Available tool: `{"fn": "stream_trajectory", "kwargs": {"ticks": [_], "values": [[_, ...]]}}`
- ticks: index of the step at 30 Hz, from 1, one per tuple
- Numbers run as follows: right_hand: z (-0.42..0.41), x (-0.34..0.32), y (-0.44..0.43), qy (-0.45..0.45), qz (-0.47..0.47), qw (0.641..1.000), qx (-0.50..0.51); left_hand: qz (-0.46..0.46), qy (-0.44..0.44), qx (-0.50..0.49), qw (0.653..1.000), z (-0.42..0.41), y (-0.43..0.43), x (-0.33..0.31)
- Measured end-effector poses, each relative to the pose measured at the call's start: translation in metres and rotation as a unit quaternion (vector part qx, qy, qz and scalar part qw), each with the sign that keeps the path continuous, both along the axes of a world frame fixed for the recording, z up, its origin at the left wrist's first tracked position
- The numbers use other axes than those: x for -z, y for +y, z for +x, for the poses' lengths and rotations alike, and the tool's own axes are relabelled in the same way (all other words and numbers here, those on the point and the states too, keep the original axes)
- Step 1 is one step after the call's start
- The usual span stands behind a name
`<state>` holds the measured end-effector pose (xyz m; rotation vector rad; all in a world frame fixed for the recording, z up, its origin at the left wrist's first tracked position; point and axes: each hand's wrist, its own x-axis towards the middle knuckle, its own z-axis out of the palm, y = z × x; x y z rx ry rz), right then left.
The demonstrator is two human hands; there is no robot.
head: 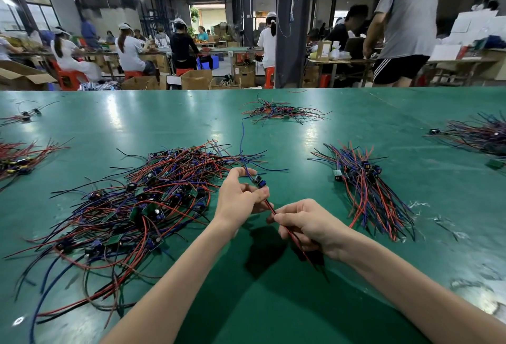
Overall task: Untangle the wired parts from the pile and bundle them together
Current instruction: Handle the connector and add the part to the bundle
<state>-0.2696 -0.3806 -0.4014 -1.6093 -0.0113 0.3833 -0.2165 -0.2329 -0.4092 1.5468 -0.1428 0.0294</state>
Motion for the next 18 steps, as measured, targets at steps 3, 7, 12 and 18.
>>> {"fn": "stream_trajectory", "kwargs": {"ticks": [3, 7, 12, 18], "values": [[0.000, 0.000, 0.000, 0.002, 0.009, 1.000, -0.018, -0.010, -0.002, -0.019, 1.000, 0.003, 0.003, -0.001], [0.001, 0.001, -0.001, -0.002, -0.015, 0.999, -0.032, -0.016, -0.003, -0.036, 0.999, 0.004, 0.005, -0.002], [0.001, 0.003, -0.001, -0.007, -0.013, 0.999, -0.036, -0.024, -0.003, -0.043, 0.999, 0.004, 0.006, -0.002], [-0.001, 0.002, -0.003, -0.005, -0.021, 0.994, -0.104, -0.042, 0.005, -0.082, 0.996, 0.013, 0.017, -0.002]]}}
